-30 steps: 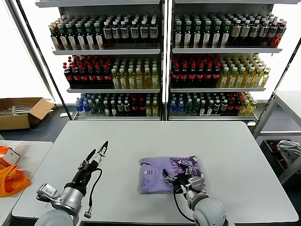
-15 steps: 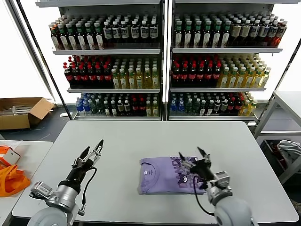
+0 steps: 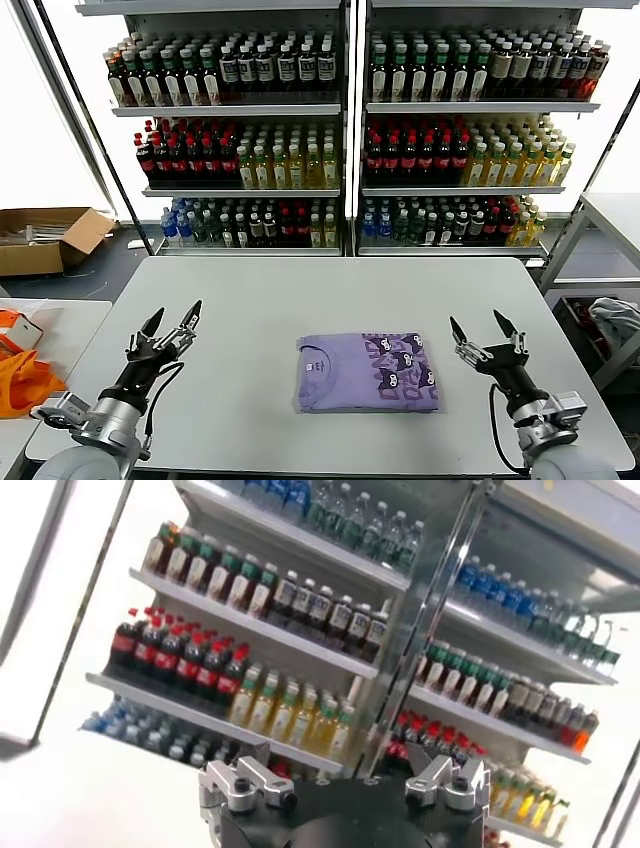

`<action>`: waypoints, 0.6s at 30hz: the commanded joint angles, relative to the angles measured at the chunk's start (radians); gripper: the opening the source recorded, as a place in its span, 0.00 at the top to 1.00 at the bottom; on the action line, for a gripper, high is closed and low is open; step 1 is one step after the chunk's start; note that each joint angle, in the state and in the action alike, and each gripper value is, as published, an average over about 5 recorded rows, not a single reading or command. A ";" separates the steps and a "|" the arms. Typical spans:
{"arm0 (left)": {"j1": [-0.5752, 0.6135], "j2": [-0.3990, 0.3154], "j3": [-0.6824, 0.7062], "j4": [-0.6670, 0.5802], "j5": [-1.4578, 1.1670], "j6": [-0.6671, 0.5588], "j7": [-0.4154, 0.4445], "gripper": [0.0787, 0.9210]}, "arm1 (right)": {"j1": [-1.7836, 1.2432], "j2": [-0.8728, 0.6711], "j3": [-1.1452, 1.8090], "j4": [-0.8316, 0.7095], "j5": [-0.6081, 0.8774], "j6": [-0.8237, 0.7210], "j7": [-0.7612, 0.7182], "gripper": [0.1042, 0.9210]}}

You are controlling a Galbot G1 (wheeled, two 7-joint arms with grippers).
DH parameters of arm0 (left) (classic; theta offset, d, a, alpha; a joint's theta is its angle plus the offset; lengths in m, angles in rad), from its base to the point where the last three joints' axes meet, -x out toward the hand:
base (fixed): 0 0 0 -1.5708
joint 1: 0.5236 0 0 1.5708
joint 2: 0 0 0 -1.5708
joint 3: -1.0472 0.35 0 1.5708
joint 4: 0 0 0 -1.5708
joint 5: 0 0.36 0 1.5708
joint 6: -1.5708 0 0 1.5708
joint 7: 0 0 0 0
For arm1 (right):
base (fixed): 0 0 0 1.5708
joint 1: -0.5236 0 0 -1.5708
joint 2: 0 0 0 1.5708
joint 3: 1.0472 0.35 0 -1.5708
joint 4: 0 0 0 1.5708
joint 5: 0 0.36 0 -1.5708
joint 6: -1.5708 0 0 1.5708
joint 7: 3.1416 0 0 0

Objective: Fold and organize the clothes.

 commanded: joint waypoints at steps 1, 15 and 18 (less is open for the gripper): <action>0.021 0.002 -0.055 0.014 0.098 -0.011 0.061 0.12 | -0.092 0.011 0.135 -0.022 0.018 0.094 -0.088 0.12; 0.016 -0.002 -0.086 0.031 0.109 0.007 0.078 0.12 | -0.132 0.026 0.156 -0.017 0.009 0.143 -0.120 0.12; 0.017 -0.002 -0.094 0.034 0.138 0.031 0.093 0.12 | -0.140 0.030 0.156 -0.023 -0.012 0.145 -0.123 0.12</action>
